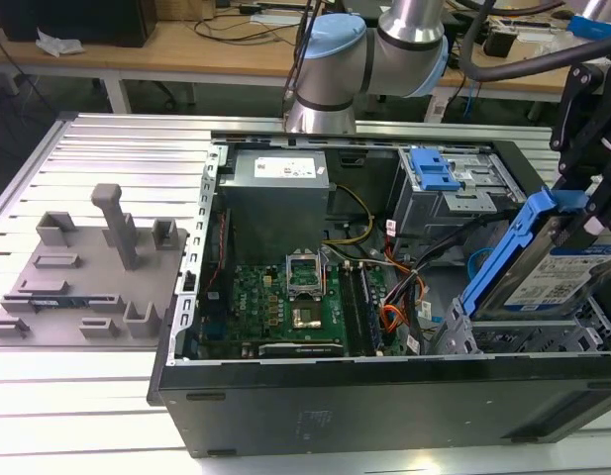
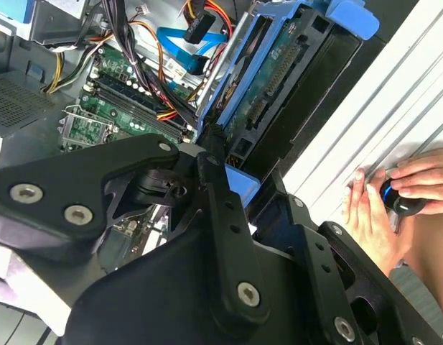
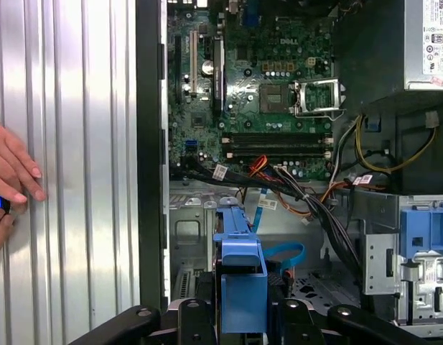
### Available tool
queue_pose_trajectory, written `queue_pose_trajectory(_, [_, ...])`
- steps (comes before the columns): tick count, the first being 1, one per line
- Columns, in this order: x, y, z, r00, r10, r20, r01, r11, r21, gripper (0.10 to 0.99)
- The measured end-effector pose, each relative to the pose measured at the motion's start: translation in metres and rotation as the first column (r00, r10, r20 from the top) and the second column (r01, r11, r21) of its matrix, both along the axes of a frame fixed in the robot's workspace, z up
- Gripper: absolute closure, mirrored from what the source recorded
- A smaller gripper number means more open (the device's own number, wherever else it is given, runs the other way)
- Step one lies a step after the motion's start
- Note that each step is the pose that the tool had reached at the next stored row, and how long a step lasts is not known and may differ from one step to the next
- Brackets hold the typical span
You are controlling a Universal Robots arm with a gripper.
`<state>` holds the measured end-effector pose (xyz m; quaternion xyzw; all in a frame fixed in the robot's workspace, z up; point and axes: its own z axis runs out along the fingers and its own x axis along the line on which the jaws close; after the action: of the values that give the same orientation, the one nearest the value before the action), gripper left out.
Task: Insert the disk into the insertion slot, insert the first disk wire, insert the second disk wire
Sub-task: 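Insert the disk into the insertion slot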
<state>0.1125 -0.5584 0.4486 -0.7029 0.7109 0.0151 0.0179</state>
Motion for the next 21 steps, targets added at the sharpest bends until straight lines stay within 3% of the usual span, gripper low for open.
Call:
queue_pose_trajectory(4, [0.0, 0.0, -0.0057, 1.0, 0.0, 0.0, 0.0, 1.0, 0.0, 0.722])
queue_pose_trajectory(9, [0.0, -0.0005, -0.0215, 1.0, 0.0, 0.0, 0.0, 1.0, 0.001, 0.722])
queue_pose_trajectory(12, [0.0, -0.0007, -0.0255, 1.0, 0.0, 0.0, 0.0, 1.0, 0.0, 0.71])
queue_pose_trajectory(13, [0.0, -0.0007, -0.0258, 1.0, 0.0, -0.0001, 0.0, 1.0, 0.0, 0.651])
queue_pose_trajectory(14, [0.0, -0.0007, -0.026, 1.0, 0.0, -0.0001, 0.0, 1.0, 0.0, 0.529])
queue_pose_trajectory(15, [0.0, -0.0007, -0.026, 1.0, 0.0, -0.0003, 0.0, 1.0, 0.001, 0.529])
queue_pose_trajectory(17, [0.0, -0.0007, -0.026, 1.0, 0.0, -0.0004, 0.0, 1.0, 0.001, 0.404])
queue_pose_trajectory(21, [0.0, -0.0007, -0.026, 1.0, 0.0, -0.0008, 0.0, 1.0, 0.001, 0.404])
